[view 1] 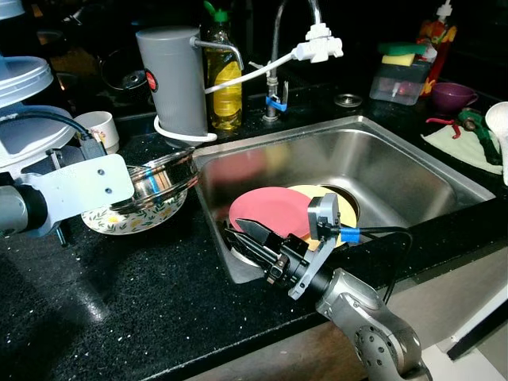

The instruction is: Kitchen organization

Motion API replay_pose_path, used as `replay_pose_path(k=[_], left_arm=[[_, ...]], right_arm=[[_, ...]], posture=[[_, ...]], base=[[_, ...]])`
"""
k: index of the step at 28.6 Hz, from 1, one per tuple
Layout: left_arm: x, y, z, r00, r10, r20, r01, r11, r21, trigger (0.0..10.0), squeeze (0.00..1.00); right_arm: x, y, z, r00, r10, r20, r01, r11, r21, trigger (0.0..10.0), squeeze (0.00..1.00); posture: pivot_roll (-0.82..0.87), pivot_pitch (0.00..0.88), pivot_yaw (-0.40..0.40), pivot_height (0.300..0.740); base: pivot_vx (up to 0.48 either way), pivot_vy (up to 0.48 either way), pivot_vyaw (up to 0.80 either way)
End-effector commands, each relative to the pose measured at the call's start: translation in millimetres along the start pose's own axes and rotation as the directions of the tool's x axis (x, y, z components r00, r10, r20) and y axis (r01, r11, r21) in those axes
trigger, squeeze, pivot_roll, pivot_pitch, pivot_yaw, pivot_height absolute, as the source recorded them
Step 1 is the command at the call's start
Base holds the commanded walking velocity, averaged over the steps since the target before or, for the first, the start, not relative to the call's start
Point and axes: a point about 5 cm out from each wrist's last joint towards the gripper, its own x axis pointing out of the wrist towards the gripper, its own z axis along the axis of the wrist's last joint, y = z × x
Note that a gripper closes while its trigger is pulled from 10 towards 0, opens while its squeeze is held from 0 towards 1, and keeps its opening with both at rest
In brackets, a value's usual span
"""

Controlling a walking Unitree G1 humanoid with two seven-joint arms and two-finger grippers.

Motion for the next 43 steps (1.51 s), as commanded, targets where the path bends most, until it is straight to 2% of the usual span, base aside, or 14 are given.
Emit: replay_pose_path(k=[1,5,6,13,16,20,29,34,42,43], left_arm=[[-2.1,-1.1,-5,0.999,-0.015,-0.038,0.015,1.000,0.001,0.0,0.00],[-8.7,-0.2,-10,0.998,-0.034,-0.060,0.033,0.999,-0.014,0.0,0.00],[-11.7,-2.8,-11,0.995,-0.075,-0.068,0.074,0.997,-0.020,0.0,0.00],[-19.8,-8.9,-15,0.982,-0.176,-0.074,0.171,0.983,-0.062,0.0,0.00],[-24.6,-13.7,-12,0.970,-0.240,-0.043,0.235,0.968,-0.093,0.0,0.00],[-26.5,-12.2,-14,0.971,-0.232,-0.062,0.226,0.970,-0.092,0.0,0.00],[-36.8,-10.8,-31,0.959,-0.231,-0.165,0.214,0.970,-0.115,0.0,0.00],[-40.6,-18.3,-43,0.928,-0.291,-0.232,0.266,0.955,-0.134,0.0,0.00],[-42.8,-19.4,-45,0.927,-0.302,-0.224,0.277,0.951,-0.138,0.0,0.00],[-42.7,-18.5,-44,0.930,-0.295,-0.220,0.272,0.953,-0.131,3.6,0.00]], right_arm=[[2.1,0.3,0,1.000,0.009,0.004,-0.009,1.000,0.014,10.0,0.00],[2.4,0.3,0,1.000,0.009,0.007,-0.010,1.000,0.018,10.0,0.00],[2.4,0.3,0,1.000,0.009,0.007,-0.009,1.000,0.019,10.0,0.00],[2.0,0.0,0,1.000,0.008,0.008,-0.008,1.000,0.021,10.0,0.00],[1.5,-0.3,0,1.000,0.007,0.006,-0.007,1.000,0.021,10.0,0.00],[1.4,-0.4,0,1.000,0.006,0.006,-0.006,1.000,0.021,10.0,0.00],[1.2,-0.5,1,1.000,0.005,0.007,-0.005,1.000,0.024,10.0,0.00],[1.6,-0.7,1,1.000,0.004,0.006,-0.004,1.000,0.026,10.0,0.00],[1.6,-1.0,0,1.000,0.001,0.006,-0.001,1.000,0.025,10.0,0.00],[1.7,-1.0,0,1.000,0.000,0.006,0.000,1.000,0.025,10.0,0.00]], posture=[[0.01,0.000,-0.017,0.740],[0.01,0.000,-0.015,0.740],[0.01,0.000,-0.015,0.740],[0.01,0.000,-0.016,0.740],[0.01,0.000,-0.016,0.740],[0.01,0.000,-0.016,0.740],[0.01,0.000,-0.018,0.740],[0.01,0.000,-0.018,0.740],[0.01,0.000,-0.015,0.740],[0.00,0.000,-0.015,0.740]], base=[[0.000,0.000,0.00],[0.000,0.000,0.00],[0.000,0.000,0.00],[0.000,0.000,0.00],[0.000,0.000,0.00],[0.000,0.000,0.00],[0.000,0.000,0.00],[0.000,0.000,0.00],[0.000,0.000,0.00],[0.000,0.000,0.00]])
